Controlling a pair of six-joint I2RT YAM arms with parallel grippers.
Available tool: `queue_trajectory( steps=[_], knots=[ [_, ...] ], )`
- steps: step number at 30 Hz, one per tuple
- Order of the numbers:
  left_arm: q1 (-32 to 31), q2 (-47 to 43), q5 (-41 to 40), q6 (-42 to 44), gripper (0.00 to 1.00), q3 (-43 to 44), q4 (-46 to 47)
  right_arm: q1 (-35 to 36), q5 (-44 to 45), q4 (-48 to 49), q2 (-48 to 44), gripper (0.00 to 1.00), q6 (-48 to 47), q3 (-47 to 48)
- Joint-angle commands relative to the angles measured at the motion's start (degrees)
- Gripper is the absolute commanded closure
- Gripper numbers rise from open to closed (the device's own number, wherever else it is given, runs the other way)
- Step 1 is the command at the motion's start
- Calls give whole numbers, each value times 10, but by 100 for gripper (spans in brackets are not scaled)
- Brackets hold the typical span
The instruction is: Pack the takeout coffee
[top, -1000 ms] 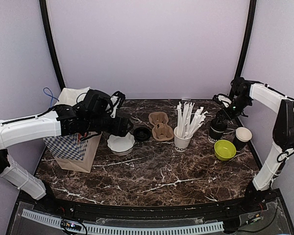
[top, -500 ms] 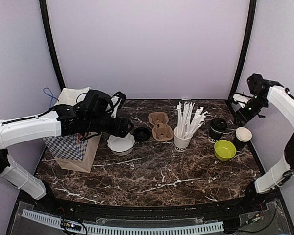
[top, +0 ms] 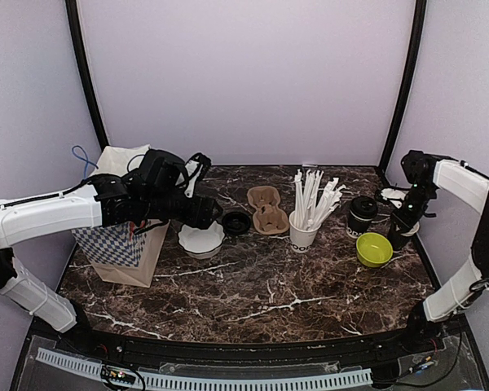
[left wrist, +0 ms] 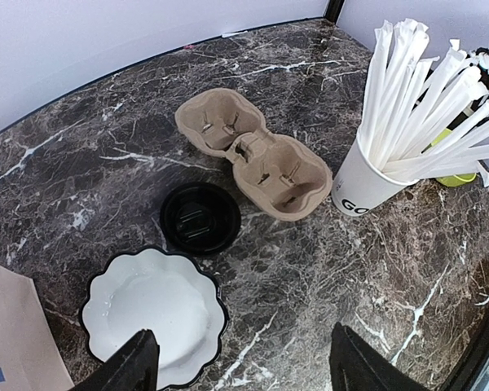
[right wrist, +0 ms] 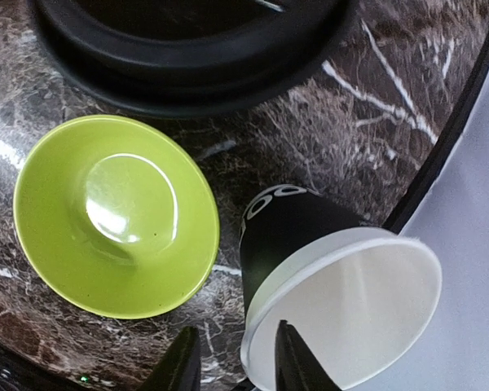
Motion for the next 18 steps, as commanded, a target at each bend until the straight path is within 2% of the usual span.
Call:
queue_trajectory(
  steps=[1, 3, 6, 11, 18],
  knots=[
    [2, -17, 1, 6, 26, -15, 6, 1, 5, 20, 7, 79, -1, -5],
    [2, -17, 0, 5, 26, -17, 7, 2, 5, 19, 6, 90, -1, -4],
    [2, -15, 2, 4, 26, -19, 9, 2, 7, 20, 1, 100, -2, -4],
    [3, -7, 7, 6, 26, -15, 12, 1, 15, 11, -19, 100, -1, 2],
    [6, 13, 3, 24, 26, 28, -11, 2, -13, -29, -103, 100, 7, 77]
  ],
)
